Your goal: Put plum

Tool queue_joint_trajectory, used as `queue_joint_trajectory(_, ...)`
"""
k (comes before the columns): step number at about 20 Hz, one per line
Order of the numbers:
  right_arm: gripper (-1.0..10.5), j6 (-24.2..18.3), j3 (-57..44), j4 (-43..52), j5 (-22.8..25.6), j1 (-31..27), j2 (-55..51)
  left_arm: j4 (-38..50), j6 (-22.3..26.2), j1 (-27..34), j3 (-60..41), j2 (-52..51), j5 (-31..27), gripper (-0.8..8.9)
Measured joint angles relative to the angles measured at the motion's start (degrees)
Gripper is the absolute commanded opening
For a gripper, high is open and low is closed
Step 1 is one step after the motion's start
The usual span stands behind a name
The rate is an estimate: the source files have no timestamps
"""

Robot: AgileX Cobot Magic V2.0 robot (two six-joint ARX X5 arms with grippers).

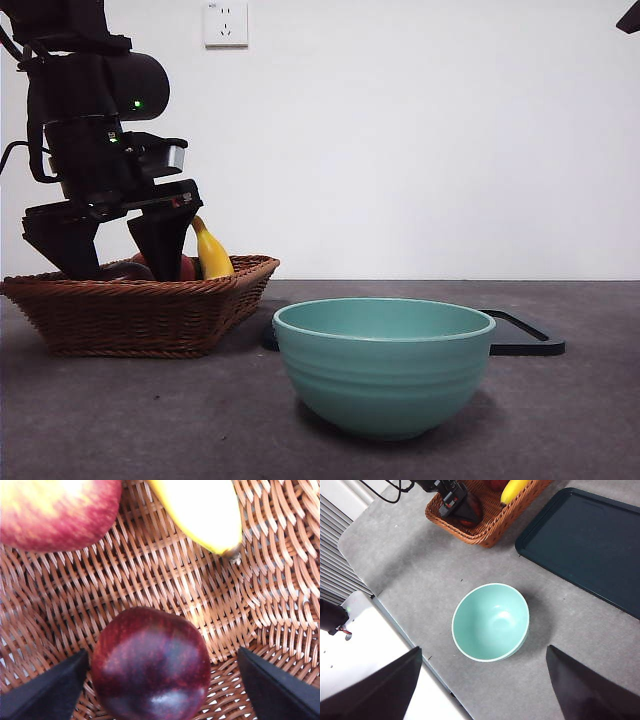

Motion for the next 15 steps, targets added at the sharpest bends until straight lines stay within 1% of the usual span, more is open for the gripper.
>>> queue_joint_trajectory(1,4.0,0.0,0.0,0.0,0.0,0.0,0.0,0.0,0.0,0.0,0.0,0.0,-0.1,3.28)
queue_joint_trajectory(4,4.0,0.0,0.0,0.0,0.0,0.0,0.0,0.0,0.0,0.0,0.0,0.0,-0.1,3.06)
queue_joint_trajectory(6,4.0,0.0,0.0,0.0,0.0,0.0,0.0,-0.9,0.0,0.0,0.4,0.0,0.0,3.07)
queue_joint_trajectory(9,4.0,0.0,0.0,0.0,0.0,0.0,0.0,-4.1,0.0,-0.3,4.6,-0.4,0.0,3.07)
queue_joint_trajectory(11,4.0,0.0,0.0,0.0,0.0,0.0,0.0,-5.9,0.0,-1.5,6.4,-3.7,0.9,3.07)
queue_joint_trajectory(13,4.0,0.0,0.0,0.2,0.0,0.0,0.0,-8.1,0.0,-3.7,7.2,-10.1,5.2,3.07)
queue_joint_trajectory(15,4.0,0.0,0.0,0.3,0.0,0.0,0.0,-9.8,0.0,-8.0,7.3,-15.9,9.9,3.07)
